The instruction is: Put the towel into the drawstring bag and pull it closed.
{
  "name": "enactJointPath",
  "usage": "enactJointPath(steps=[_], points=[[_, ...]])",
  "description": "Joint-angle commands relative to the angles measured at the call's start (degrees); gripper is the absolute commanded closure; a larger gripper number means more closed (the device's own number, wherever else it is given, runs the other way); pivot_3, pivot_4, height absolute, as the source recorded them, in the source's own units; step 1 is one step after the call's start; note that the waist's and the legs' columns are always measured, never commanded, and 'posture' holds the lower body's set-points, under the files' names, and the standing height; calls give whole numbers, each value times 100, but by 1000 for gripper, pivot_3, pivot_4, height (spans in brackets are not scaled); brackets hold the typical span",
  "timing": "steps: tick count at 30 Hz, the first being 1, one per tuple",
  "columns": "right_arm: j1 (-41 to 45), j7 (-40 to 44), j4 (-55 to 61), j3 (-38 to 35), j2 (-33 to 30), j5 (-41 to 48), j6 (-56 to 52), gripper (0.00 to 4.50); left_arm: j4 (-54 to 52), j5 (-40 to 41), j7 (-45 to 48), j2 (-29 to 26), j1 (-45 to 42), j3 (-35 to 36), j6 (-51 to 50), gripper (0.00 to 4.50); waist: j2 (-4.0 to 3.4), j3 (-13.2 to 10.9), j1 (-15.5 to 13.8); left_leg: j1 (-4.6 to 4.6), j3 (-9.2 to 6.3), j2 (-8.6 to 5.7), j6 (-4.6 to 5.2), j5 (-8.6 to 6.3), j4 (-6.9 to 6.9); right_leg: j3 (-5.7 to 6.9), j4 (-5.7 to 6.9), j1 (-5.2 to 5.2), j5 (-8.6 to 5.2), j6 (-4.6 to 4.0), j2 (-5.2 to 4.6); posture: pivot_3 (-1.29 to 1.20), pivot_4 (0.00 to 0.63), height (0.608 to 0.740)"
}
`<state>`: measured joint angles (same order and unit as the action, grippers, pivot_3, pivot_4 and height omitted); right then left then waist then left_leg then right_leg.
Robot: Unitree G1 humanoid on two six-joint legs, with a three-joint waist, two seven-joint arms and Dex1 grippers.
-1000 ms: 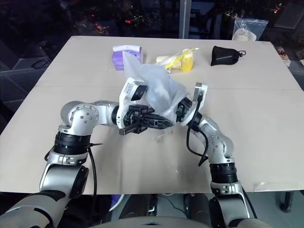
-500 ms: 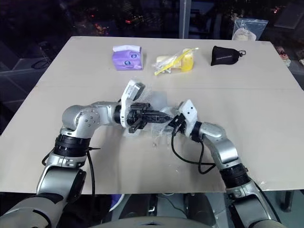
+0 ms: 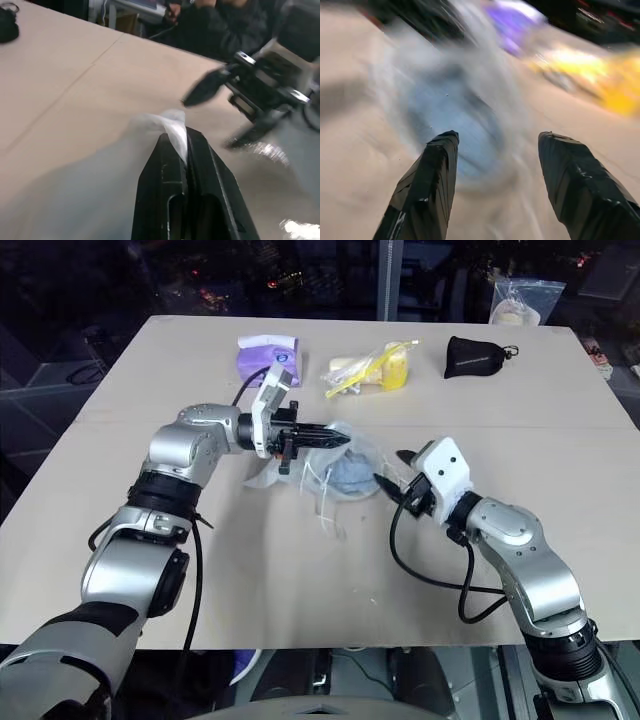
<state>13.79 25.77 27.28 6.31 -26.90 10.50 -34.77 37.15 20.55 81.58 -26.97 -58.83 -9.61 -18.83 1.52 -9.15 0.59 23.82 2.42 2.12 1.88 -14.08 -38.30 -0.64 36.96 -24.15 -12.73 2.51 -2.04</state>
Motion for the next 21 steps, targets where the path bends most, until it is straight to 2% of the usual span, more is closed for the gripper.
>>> enactJointPath(steps=[1, 5, 9, 14, 17, 18, 20, 21], points=[[146, -455, -609, 177, 163, -521, 168, 1780, 543, -408, 223, -99, -468, 21, 762, 4500, 0, 0, 6, 0, 3, 0, 0, 0, 0, -3, 0, -1, 0, 0, 0, 0, 150, 740], [383, -472, -961, -25, 766, -141, 64, 1780, 1043, -723, 329, -85, -683, 34, 1249, 4500, 0, 0, 22, 1, 8, 3, 1, 0, 3, -11, -2, -6, 1, 1, 6, 0, 150, 740], [748, -269, -1346, 120, 1103, 63, -19, 1780, 1341, -948, 311, -34, -781, 65, 1603, 4500, 0, 0, 21, 3, 8, 6, 2, -1, 5, -11, -2, -8, 1, 2, 7, 0, 150, 740], [1140, -656, -2405, 451, 1281, -573, 278, 1780, 1586, -1161, 234, 11, -839, 113, 1972, 4500, 1, 0, 11, 4, 9, 5, 2, -1, 3, -9, -2, -7, 1, 2, 5, 0, 150, 740], [1225, -777, -2829, 496, 1271, -834, 519, 2571, 1707, -1234, 231, 15, -881, 153, 2126, 4500, 1, 0, 16, 6, 13, 3, 2, -1, 2, -14, -2, -8, 1, 2, 4, 0, 150, 740], [1217, -763, -2851, 471, 1270, -839, 558, 3021, 1769, -1281, 219, 7, -908, 151, 2211, 4500, 1, 0, 20, 6, 14, 3, 2, -1, 2, -15, -2, -8, 1, 2, 4, 0, 150, 740], [1154, -701, -2614, 351, 1265, -745, 521, 4192, 2021, -1416, 92, -9, -1032, 149, 2500, 4500, 1, 0, 19, 6, 11, 4, 2, -1, 2, -12, -1, -8, 1, 3, 5, 0, 150, 740], [1119, -666, -2445, 308, 1235, -720, 496, 4192, 2164, -1479, 23, -12, -1115, 145, 2640, 4500, 1, 0, 17, 6, 10, 5, 2, -1, 3, -12, -1, -8, 1, 3, 5, 0, 150, 740]])
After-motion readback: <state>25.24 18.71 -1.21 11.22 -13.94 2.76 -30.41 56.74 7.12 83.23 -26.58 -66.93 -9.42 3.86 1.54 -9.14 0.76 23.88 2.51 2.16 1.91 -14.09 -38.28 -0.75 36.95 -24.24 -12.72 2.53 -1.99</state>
